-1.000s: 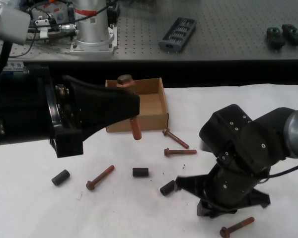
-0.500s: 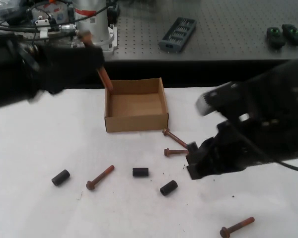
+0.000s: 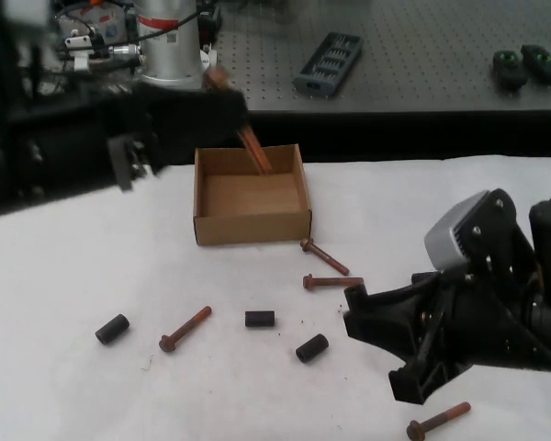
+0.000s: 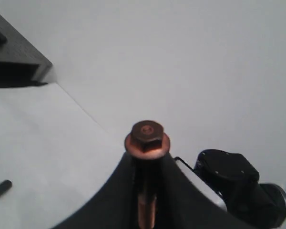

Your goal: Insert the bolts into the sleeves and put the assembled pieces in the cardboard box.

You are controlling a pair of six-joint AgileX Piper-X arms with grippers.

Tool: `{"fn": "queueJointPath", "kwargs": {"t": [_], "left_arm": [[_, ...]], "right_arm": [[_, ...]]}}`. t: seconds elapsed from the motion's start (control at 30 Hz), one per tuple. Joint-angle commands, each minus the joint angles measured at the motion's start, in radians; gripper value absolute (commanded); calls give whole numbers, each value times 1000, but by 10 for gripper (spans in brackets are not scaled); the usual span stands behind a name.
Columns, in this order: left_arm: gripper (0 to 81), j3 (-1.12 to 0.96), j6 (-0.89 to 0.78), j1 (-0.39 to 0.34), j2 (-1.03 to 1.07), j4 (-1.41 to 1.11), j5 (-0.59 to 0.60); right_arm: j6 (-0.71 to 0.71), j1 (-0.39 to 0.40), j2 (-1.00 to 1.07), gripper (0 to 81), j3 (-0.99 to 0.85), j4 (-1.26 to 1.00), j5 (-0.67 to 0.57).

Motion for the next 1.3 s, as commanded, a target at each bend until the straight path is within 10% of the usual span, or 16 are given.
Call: {"fn": "queueJointPath", "kwargs": {"t": [0.0, 1.27], "left_arm": [[6, -13, -1, -50, 52, -27, 84], [6, -122, 428, -42, 122, 364, 68]], "right_arm": [[-1, -7, -8, 44, 5, -63, -59], [128, -7, 168, 44, -54, -252, -223]]}}
